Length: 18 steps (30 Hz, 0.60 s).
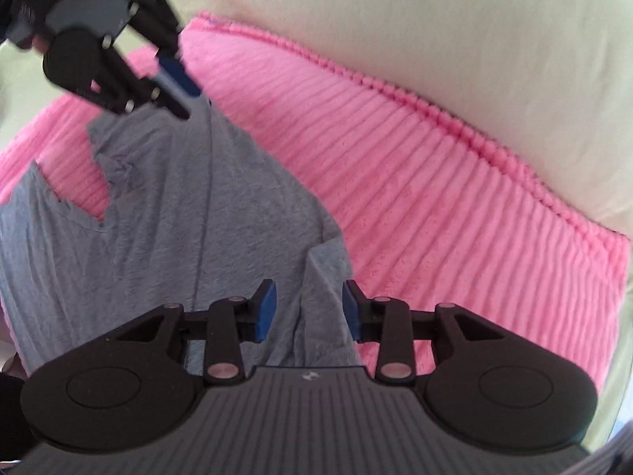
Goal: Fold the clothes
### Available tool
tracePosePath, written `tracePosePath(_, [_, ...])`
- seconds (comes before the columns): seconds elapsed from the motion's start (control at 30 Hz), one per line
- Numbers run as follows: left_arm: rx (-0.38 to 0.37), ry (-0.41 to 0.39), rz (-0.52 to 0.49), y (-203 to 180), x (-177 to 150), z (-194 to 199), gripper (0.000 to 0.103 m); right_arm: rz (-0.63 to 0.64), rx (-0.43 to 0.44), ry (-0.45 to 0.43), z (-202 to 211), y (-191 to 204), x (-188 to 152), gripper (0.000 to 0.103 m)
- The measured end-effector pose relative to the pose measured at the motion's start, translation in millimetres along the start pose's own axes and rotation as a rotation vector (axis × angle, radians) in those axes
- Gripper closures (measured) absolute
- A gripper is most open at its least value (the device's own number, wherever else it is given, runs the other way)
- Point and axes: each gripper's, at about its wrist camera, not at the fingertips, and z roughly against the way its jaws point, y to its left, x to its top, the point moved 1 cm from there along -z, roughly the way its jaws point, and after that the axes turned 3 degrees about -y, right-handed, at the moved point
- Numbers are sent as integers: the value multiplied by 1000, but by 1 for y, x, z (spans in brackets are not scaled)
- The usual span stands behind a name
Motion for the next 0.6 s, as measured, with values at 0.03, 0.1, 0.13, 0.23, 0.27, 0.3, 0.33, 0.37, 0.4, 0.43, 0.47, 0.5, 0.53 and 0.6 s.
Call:
tracePosePath(0.03, [-4, -4, -12, 3, 2, -6, 75, 6, 3, 4, -5, -2, 3, 71])
tracePosePath(0.1, [-24, 6, -27, 10, 8, -21, 75, 3, 6, 16, -12, -7, 6, 71])
tracePosePath(0.13, [-43, 15, -28, 12, 10, -27, 75, -2, 12, 22, -15, -8, 7, 71])
tracePosePath(0.23, [-120, 51, -74, 14, 9, -41, 62, 16, 57, 84, -32, -11, 7, 103])
tracePosePath(0.27, [-122, 68, -96, 13, 7, -44, 62, 20, 52, 88, -33, -12, 6, 103])
tracePosePath(0.3, [-119, 80, -119, 12, 5, -48, 62, 5, 36, 76, -32, -17, 7, 103])
tracePosePath(0.33, [-115, 85, -136, 12, 5, -52, 62, -13, 19, 61, -29, -22, 7, 103])
tracePosePath(0.37, [-125, 88, -141, 14, 6, -54, 62, -25, -4, 49, -26, -26, 8, 103])
tracePosePath(0.4, [-147, 96, -140, 16, 7, -57, 62, -51, -51, 33, -22, -35, 8, 103])
tracePosePath(0.43, [-168, 106, -140, 17, 8, -61, 63, -70, -80, 30, -21, -41, 8, 103])
tracePosePath(0.47, [-187, 114, -143, 17, 10, -65, 65, -88, -105, 30, -21, -47, 7, 103])
tracePosePath(0.5, [-207, 122, -147, 17, 11, -68, 69, -103, -148, 44, -24, -53, 3, 103])
tracePosePath(0.53, [-224, 125, -153, 16, 12, -70, 79, -111, -166, 61, -30, -56, 0, 103])
tracePosePath(0.6, [-254, 124, -167, 13, 15, -71, 98, -137, -179, 58, -35, -59, -7, 103])
